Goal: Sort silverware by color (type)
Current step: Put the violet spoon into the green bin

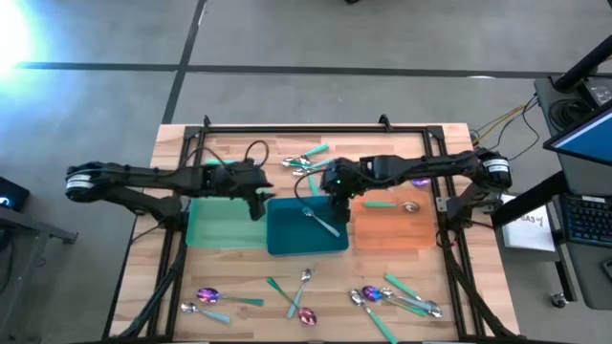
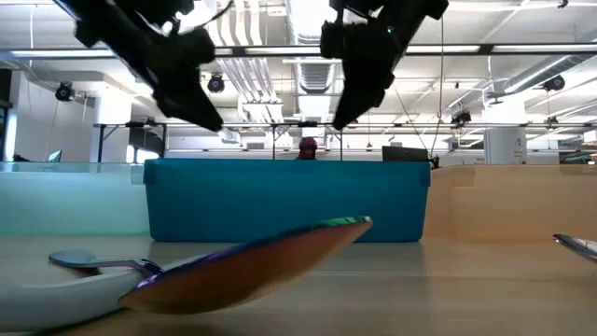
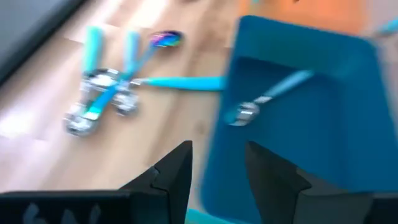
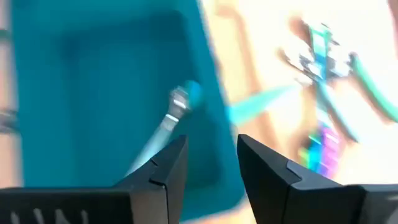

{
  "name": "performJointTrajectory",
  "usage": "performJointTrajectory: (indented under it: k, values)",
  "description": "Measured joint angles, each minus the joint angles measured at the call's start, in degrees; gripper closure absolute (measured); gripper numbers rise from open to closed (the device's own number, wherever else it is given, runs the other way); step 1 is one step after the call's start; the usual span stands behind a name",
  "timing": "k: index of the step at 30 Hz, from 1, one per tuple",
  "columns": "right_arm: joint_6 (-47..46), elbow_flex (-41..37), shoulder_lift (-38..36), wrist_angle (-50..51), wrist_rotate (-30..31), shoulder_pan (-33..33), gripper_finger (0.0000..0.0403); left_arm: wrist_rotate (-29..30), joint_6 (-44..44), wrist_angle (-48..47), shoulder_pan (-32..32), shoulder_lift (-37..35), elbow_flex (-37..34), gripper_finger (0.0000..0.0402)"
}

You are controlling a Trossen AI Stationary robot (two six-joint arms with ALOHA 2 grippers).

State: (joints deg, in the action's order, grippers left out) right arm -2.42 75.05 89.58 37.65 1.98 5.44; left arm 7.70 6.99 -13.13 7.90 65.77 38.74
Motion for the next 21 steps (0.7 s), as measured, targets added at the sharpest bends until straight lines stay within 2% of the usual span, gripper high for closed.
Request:
performJointTrajectory:
  k: [4, 7, 14, 17, 21]
  values:
    - [1.3, 0.8, 0.0, 4.9, 6.5, 1.7, 0.0278, 1.6, -6.9, 3.0, 3.8, 6.3, 2.8, 0.0271]
    - [2.4, 0.3, 0.0, 6.3, 9.5, 3.1, 0.0277, -0.3, -10.9, 4.0, 7.0, 11.1, 4.9, 0.0271]
    - [2.5, -0.3, 0.0, 7.5, 10.2, 5.8, 0.0276, -2.3, -18.9, 6.0, 13.1, 18.7, 8.4, 0.0271]
    - [3.2, -0.4, 0.0, 7.5, 10.1, 6.3, 0.0277, -5.5, -22.1, 10.0, 15.1, 21.1, 8.7, 0.0271]
    - [4.2, -0.4, 0.0, 7.3, 10.2, 6.6, 0.0283, -5.8, -24.1, 14.3, 17.6, 24.6, 8.6, 0.0271]
